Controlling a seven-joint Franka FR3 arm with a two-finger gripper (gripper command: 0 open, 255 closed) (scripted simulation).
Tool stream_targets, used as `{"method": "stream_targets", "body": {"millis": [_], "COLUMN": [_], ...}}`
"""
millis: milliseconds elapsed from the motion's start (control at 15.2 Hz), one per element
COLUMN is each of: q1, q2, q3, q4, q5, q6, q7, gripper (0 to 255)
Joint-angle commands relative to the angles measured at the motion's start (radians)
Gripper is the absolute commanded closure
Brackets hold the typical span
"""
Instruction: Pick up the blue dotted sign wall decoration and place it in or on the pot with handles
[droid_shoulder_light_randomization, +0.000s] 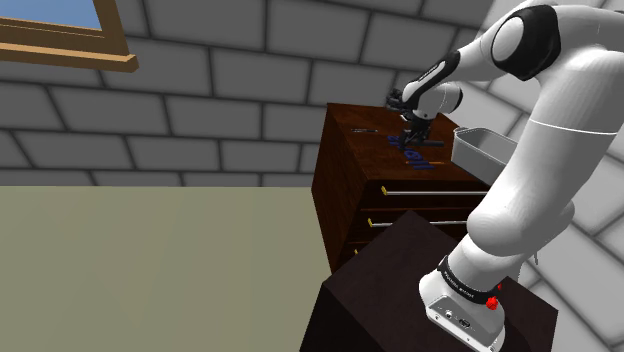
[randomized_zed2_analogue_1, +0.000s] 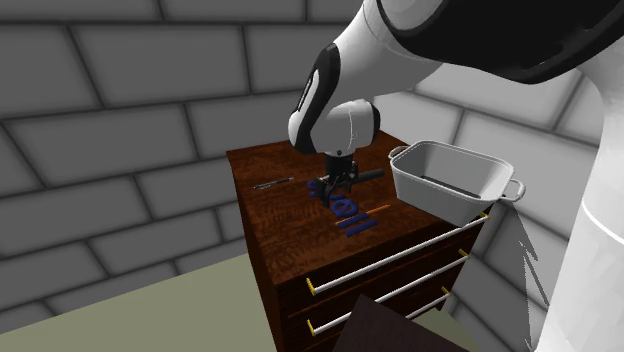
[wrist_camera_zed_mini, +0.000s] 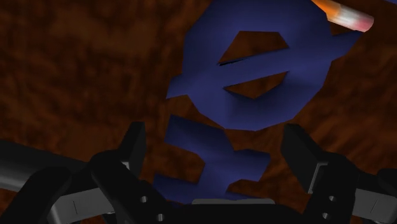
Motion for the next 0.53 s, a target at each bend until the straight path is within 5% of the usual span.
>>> {"method": "stream_targets", "body": {"millis": [0,330,396,462], "q1": [-0.001,-0.001,-0.001,-0.001], "q2": [0.005,0.005,0.005,0.005], "q3": [0.001,0.001,0.001,0.001], "q4": [0.000,0.000,0.000,0.000], "q5": [0.003,0.003,0.003,0.003], "q6": [0.005,0.004,0.004,0.004], "q7": [-0.002,-0.002,-0.002,-0.002], "gripper": [0,0,255,255]}}
